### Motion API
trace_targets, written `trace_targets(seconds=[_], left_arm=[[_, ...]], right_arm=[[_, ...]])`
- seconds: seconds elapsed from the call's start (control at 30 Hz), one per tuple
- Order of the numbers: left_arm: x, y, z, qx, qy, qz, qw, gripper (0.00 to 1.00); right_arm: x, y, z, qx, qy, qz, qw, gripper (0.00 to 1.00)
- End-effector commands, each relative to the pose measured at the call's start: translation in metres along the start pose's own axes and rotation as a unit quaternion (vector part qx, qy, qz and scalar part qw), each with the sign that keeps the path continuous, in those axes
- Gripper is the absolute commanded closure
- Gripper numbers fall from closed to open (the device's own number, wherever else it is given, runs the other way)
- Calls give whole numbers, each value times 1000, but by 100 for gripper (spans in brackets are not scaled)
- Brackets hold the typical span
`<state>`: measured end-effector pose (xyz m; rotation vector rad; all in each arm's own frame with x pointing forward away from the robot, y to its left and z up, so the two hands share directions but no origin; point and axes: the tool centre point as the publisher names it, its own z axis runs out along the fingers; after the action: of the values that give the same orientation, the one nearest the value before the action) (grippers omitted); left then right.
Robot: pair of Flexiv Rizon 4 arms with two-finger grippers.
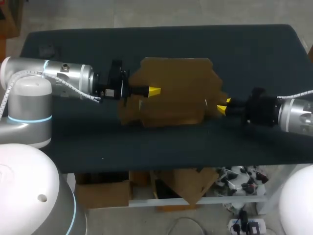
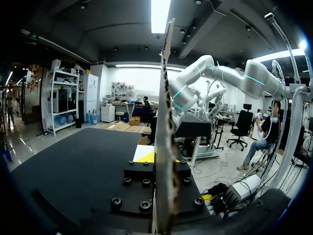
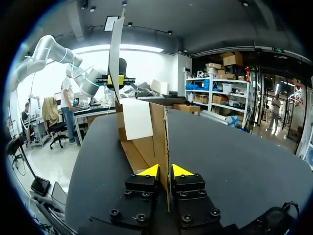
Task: Assemble the packaging by folding the flat box into shape, placing the metal phone stand inside, and closing the box properly
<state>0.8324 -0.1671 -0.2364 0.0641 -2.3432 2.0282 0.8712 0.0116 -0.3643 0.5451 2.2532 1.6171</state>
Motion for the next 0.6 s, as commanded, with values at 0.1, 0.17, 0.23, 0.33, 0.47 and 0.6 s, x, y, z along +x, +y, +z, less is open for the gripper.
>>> trace_targets(seconds=[0.1,0.17,0.23,0.33,0.47,0.6], left_arm=[[-1,4,0,0,1,0,1000,100],[-1,4,0,0,1,0,1000,100],[-1,4,0,0,1,0,1000,100],[-1,4,0,0,1,0,1000,100],[-1,4,0,0,1,0,1000,100],[-1,4,0,0,1,0,1000,100]], right_arm=[[4,-3,3,-3,-2,1,1000,100],[5,-4,2,-3,-3,2,1000,100],[7,-4,1,-4,-4,3,1000,100],[9,-5,0,-4,-7,5,1000,100],[11,-6,-2,-4,-10,7,1000,100],[13,-5,-2,-3,-12,7,1000,100]])
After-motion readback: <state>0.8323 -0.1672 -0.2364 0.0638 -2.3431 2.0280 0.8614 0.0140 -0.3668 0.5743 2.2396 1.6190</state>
